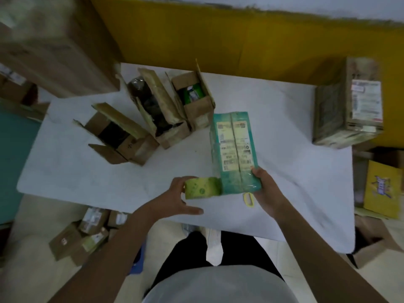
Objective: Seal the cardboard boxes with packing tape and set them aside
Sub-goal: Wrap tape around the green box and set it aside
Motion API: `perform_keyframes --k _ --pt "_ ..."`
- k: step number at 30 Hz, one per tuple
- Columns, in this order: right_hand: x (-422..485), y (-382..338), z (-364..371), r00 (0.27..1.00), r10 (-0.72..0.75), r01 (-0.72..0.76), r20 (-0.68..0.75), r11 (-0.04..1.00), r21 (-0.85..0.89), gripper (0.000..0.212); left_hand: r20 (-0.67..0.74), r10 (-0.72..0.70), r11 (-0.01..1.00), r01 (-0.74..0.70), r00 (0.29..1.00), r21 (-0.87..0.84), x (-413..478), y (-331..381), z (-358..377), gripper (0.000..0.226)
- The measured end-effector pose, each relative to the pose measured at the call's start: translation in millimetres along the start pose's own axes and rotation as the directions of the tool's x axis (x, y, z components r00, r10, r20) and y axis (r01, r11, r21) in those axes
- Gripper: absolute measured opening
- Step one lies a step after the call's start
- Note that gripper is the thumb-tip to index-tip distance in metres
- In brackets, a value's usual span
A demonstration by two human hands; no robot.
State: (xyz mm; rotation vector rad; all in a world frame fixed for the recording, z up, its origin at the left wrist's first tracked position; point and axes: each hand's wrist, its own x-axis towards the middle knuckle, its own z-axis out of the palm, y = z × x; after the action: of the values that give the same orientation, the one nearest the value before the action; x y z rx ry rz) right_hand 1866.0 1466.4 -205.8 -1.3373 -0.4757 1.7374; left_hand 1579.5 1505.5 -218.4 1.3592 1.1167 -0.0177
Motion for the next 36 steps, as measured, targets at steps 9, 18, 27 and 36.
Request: perform_keyframes --k 9,18,27,36 --pt "16.8 38.2 15.3 0.997 -0.03 0.03 -0.073 1.0 -0.004 0.065 -0.221 -0.032 0.996 0.05 0.975 0.076 27.2 15.2 -9.4 0.031" --pt "16.5 60.0 0.3 0.872 -0.314 0.061 -0.375 0.83 -0.554 0.033 -0.074 -0.099 0.98 0.11 0.992 0.164 51.5 1.7 3.1 0.037" --pt "12.0 97.5 -50.7 0.854 -0.276 -0.316 -0.441 0.398 -0.861 0.051 0.001 -0.15 0.979 0.148 0.989 -0.142 60.9 21.6 34.2 0.043" --pt "-33.0 60.4 -49.3 0.63 -0.129 -0.414 -0.766 0.778 -0.472 0.043 0.128 -0.167 0.925 0.201 0.978 -0.323 69.5 43.1 51.5 0.027"
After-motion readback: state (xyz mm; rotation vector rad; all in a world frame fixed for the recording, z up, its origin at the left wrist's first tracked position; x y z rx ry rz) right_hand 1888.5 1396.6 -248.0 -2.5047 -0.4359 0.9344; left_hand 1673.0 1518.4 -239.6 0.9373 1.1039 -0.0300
